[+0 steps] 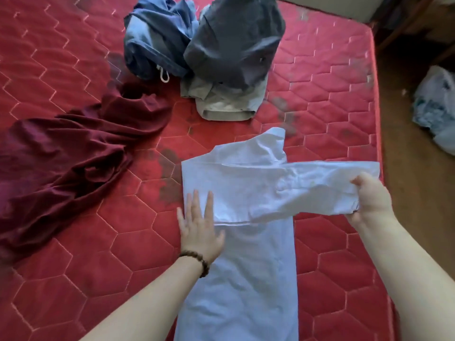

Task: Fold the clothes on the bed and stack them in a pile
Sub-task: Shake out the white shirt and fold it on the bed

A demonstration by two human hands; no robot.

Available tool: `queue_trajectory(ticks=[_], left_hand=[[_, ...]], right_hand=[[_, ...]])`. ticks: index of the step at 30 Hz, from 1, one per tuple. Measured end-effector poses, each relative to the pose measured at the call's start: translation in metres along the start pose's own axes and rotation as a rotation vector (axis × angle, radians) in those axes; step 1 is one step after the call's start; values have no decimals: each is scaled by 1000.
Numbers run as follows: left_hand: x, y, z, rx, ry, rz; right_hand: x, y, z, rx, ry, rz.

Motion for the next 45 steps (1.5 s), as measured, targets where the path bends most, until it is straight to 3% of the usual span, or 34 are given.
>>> queue_trajectory(ticks=[3,6,10,12,15,17,20,23,25,30,33,37,42,45], left_hand=[[-10,29,4,22,-109,-2],[-12,44,10,-1,-143,-60],[-12,39,19,-6,-144,-156],[-14,36,23,4,-161,-203],[-16,36,30,27,-154,-237],[-15,35,33,52,-111,-224],[-10,35,37,77,-29,-221],[-5,36,38,71,25,-261],[-4,38,38,87,35,-278],[-7,41,41,114,59,-338],[-5,36,41,149,132,-285],[0,31,39,220,259,-83],[6,35,40,153,310,106],[26,40,40,109,451,212]], right_hand=[[42,-76,32,233,-48,-237],[83,-118,53,258,-56,-376],[86,-152,63,387,-166,-447],[89,-162,69,420,-94,-630],[90,-144,67,337,9,-935],[76,-99,59,228,-212,-1065],[85,8,34,-196,-559,-1133],[118,105,13,-562,-581,-1160],[140,147,10,-657,-597,-1264],[154,176,34,-514,-584,-1542],[150,171,43,-534,-564,-1425],[130,138,60,-336,-633,-1439],[148,126,67,-489,-536,-1485],[138,114,67,-454,-525,-1366]])
Point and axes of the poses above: each hand's wrist, its own z-axis towards the middle knuckle, its own y-axis out of the palm, x = y × z, the point moved 8 cm from there along z, towards the middle knuckle, and after that the axes turned 6 degrees about z, right-handed, at the moved point
